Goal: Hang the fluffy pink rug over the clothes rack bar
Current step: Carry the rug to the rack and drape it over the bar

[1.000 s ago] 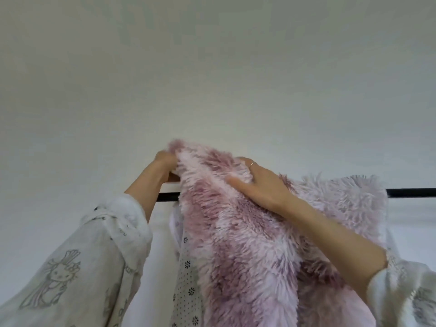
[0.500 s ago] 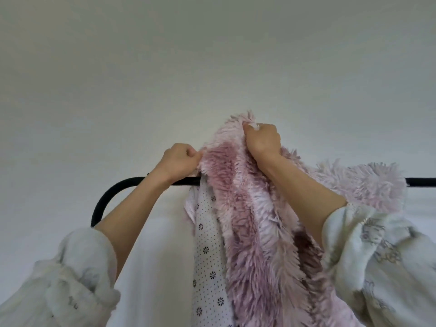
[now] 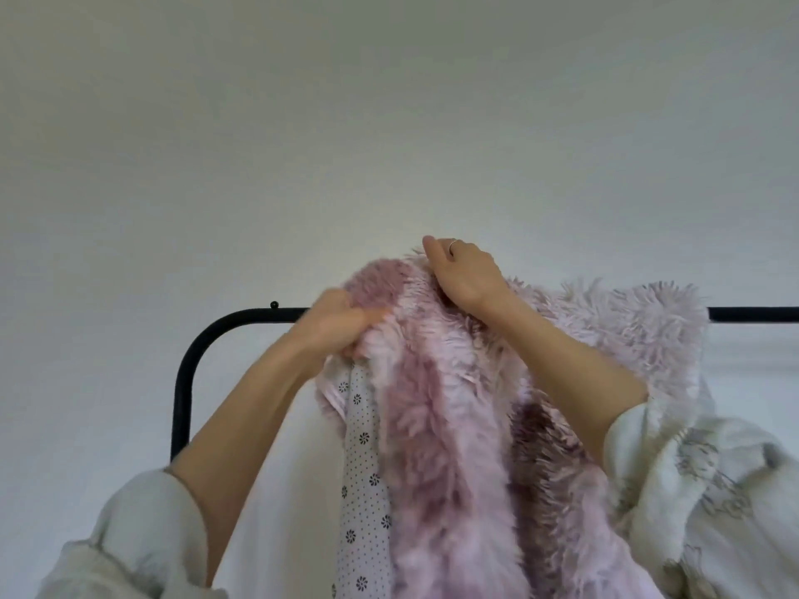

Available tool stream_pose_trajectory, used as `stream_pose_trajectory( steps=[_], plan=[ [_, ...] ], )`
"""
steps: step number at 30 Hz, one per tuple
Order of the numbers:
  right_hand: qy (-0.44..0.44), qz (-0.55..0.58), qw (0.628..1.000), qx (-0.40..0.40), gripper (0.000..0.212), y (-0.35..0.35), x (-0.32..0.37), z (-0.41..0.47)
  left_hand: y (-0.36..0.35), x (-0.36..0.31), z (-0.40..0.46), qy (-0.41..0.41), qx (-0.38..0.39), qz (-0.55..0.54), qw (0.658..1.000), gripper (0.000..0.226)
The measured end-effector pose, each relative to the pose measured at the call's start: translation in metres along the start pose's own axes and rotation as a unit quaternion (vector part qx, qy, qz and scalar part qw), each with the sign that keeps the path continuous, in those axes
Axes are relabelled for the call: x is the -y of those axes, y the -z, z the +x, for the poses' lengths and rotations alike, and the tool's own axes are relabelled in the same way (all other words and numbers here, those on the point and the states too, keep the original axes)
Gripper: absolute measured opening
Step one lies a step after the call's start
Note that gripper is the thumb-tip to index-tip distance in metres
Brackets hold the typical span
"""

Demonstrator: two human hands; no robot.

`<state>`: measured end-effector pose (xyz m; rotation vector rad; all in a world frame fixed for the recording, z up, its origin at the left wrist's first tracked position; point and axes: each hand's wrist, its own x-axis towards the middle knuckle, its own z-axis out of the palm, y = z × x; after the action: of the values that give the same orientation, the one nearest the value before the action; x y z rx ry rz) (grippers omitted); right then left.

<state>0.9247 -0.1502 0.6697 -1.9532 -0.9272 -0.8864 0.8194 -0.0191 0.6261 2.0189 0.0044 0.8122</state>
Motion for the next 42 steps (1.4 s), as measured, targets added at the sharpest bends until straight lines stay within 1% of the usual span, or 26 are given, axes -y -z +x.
stream_pose_trajectory(
  steps=[2,4,6,7,8,11,12,13,15,18,20,22,25,26,27,28,30,31,34,35,37,38,39,40,41,42],
  plan=[
    [0.053,-0.058,0.996,-0.042,0.041,0.003,-0.013,-0.023,0.014,-0.003,0.009,-0.018,-0.100,-0.041,0.994,0.015],
    [0.089,-0.107,0.988,-0.065,0.029,0.004,-0.029,-0.046,0.022,0.002,0.016,-0.012,-0.187,-0.082,0.979,0.014],
    [0.098,-0.138,0.983,-0.068,0.039,0.009,-0.043,-0.067,0.014,0.015,0.017,0.009,-0.242,-0.082,0.967,0.024],
    [0.100,-0.137,0.982,-0.078,0.043,0.011,-0.049,-0.075,0.008,0.023,0.017,0.017,-0.252,-0.079,0.964,0.022],
    [0.104,-0.140,0.980,-0.097,0.044,0.014,-0.055,-0.084,-0.001,0.030,0.015,0.022,-0.252,-0.084,0.964,0.017],
    [0.079,-0.166,0.974,-0.132,0.038,0.027,-0.073,-0.109,-0.024,0.040,0.000,0.020,-0.235,-0.086,0.968,0.049],
    [0.067,-0.173,0.972,-0.141,0.037,0.032,-0.079,-0.118,-0.028,0.043,-0.004,0.005,-0.236,-0.071,0.969,0.054],
    [0.053,-0.176,0.971,-0.154,0.036,0.037,-0.085,-0.126,-0.030,0.045,-0.011,-0.014,-0.232,-0.055,0.971,0.053],
    [-0.010,-0.163,0.971,-0.176,0.036,0.049,-0.099,-0.142,-0.035,0.052,-0.022,-0.018,-0.194,-0.014,0.981,0.049],
    [-0.139,-0.123,0.965,-0.183,0.046,0.063,-0.120,-0.161,-0.044,0.059,-0.034,0.022,-0.122,0.024,0.992,0.049],
    [-0.200,-0.079,0.963,-0.161,0.056,0.067,-0.129,-0.173,-0.052,0.059,-0.040,0.015,-0.115,0.002,0.993,0.056],
    [-0.252,-0.017,0.958,-0.136,0.069,0.066,-0.138,-0.183,-0.058,0.059,-0.045,0.011,-0.131,-0.041,0.990,0.061],
    [-0.348,0.107,0.926,-0.100,0.090,0.063,-0.144,-0.201,-0.066,0.066,-0.057,0.025,-0.135,-0.089,0.986,0.072],
    [-0.371,0.158,0.911,-0.084,0.091,0.060,-0.146,-0.209,-0.070,0.072,-0.063,0.038,-0.134,-0.097,0.985,0.076],
    [-0.396,0.204,0.893,-0.063,0.086,0.059,-0.146,-0.218,-0.074,0.078,-0.070,0.049,-0.136,-0.104,0.984,0.075],
    [-0.418,0.238,0.876,-0.039,0.076,0.056,-0.147,-0.228,-0.079,0.086,-0.078,0.064,-0.137,-0.102,0.983,0.072],
    [-0.447,0.246,0.860,0.015,0.064,0.051,-0.150,-0.249,-0.088,0.100,-0.095,0.104,-0.135,-0.076,0.982,0.070],
    [-0.454,0.242,0.856,0.047,0.064,0.049,-0.151,-0.260,-0.092,0.105,-0.106,0.123,-0.119,-0.072,0.982,0.068],
    [-0.447,0.239,0.850,0.145,0.073,0.043,-0.153,-0.286,-0.107,0.114,-0.142,0.146,-0.029,-0.082,0.985,0.050],
    [-0.432,0.238,0.852,0.179,0.073,0.043,-0.152,-0.291,-0.111,0.115,-0.152,0.164,-0.004,-0.080,0.983,0.055],
    [-0.404,0.241,0.847,0.246,0.075,0.039,-0.142,-0.304,-0.119,0.126,-0.172,0.205,0.043,-0.077,0.975,0.074],
    [-0.396,0.234,0.847,0.267,0.072,0.035,-0.139,-0.310,-0.123,0.131,-0.181,0.221,0.060,-0.071,0.971,0.077],
    [-0.387,0.239,0.847,0.276,0.063,0.032,-0.135,-0.316,-0.128,0.138,-0.188,0.242,0.074,-0.063,0.965,0.075],
    [-0.382,0.240,0.851,0.270,0.043,0.027,-0.136,-0.321,-0.133,0.143,-0.195,0.258,0.087,-0.065,0.960,0.068],
    [-0.384,0.229,0.859,0.252,0.017,0.022,-0.135,-0.325,-0.140,0.147,-0.199,0.270,0.098,-0.062,0.956,0.057],
    [-0.380,0.211,0.870,0.233,0.019,0.019,-0.136,-0.329,-0.146,0.153,-0.203,0.275,0.096,-0.054,0.955,0.047]
  ],
)
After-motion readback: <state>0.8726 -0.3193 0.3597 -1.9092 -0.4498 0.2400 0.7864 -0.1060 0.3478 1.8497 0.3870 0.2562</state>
